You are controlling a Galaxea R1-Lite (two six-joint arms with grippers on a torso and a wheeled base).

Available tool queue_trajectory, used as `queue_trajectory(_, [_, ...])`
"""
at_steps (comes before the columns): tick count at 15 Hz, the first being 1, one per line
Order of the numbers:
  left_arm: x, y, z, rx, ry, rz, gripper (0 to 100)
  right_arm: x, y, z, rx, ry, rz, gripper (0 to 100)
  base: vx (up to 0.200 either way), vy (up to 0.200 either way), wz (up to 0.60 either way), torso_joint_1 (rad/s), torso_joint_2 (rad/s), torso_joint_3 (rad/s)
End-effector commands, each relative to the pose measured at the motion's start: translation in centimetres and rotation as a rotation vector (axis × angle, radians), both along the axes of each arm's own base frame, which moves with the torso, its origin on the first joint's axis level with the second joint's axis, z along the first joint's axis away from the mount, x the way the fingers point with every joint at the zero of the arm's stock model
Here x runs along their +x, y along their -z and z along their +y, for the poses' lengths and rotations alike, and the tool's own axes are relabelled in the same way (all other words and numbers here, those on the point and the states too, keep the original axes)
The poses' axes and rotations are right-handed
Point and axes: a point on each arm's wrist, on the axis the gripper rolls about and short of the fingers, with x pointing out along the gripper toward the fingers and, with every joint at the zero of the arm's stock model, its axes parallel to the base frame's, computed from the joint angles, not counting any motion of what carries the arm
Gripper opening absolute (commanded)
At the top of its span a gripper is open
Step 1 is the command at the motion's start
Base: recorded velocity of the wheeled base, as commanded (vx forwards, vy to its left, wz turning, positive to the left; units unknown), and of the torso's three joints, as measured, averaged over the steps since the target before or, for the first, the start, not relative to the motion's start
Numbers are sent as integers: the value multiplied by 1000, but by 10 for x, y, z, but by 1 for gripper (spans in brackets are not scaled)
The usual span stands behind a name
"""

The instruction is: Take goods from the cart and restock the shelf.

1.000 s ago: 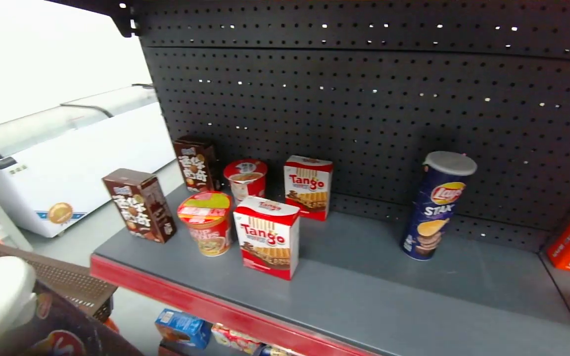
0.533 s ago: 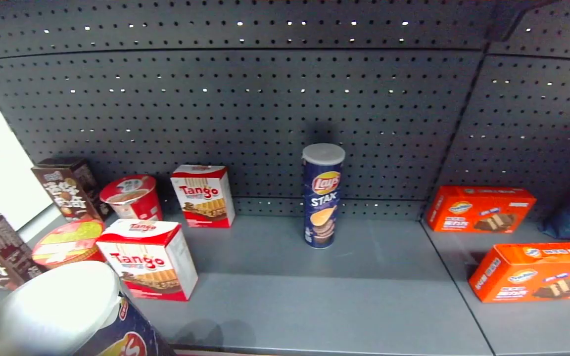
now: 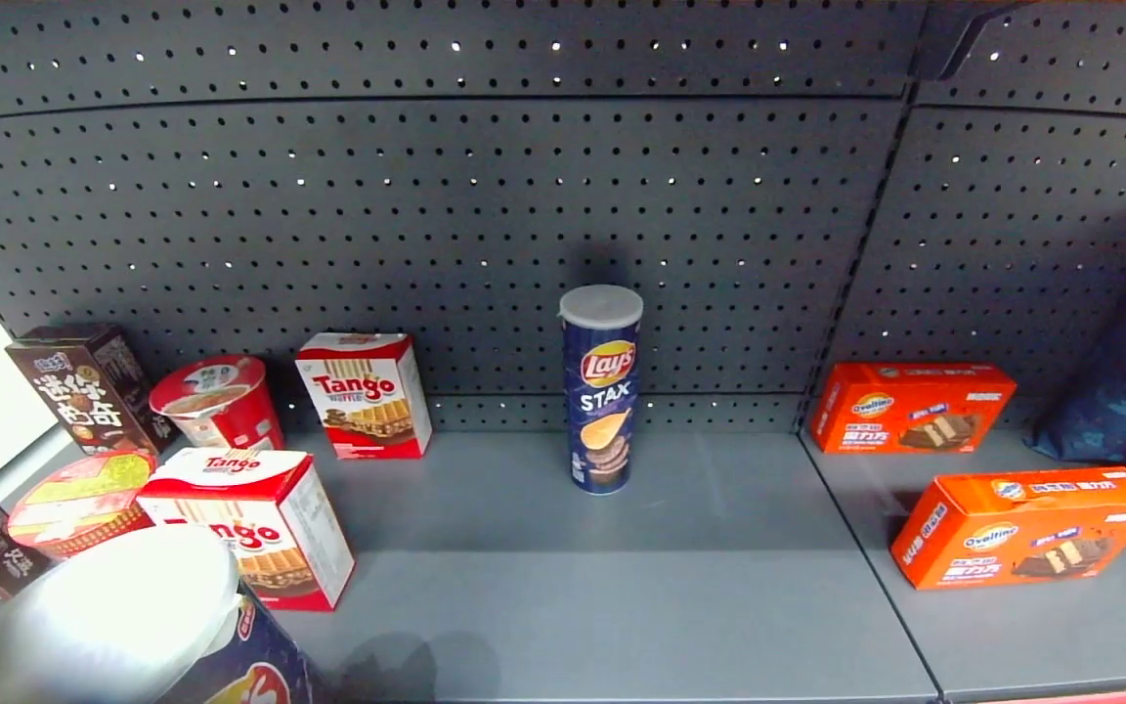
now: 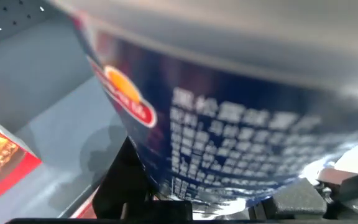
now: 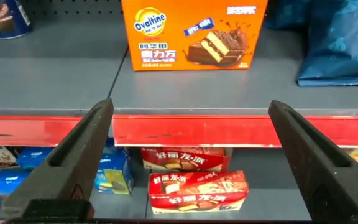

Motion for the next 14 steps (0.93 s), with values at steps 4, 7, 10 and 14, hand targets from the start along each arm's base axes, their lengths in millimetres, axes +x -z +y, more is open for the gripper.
queue_trajectory(4, [1, 0, 0, 11, 1, -16, 0, 0, 0, 0, -2, -1, 0, 100, 0, 0, 0, 0, 0, 0])
queue_trajectory(7, [3, 1, -2, 61, 1, -51, 0, 6, -2, 0, 81, 35, 83, 100, 0, 0, 0, 0, 0, 0])
queue_trajectory(10, [7, -1, -4, 71, -6, -55, 0, -2, -37, 2, 6, -73, -39, 100, 0, 0, 0, 0, 0, 0])
queue_trajectory(14, [11, 4, -10, 94, 13, -26, 0, 40, -120, 8, -40, -384, 73, 100, 0, 0, 0, 0, 0, 0])
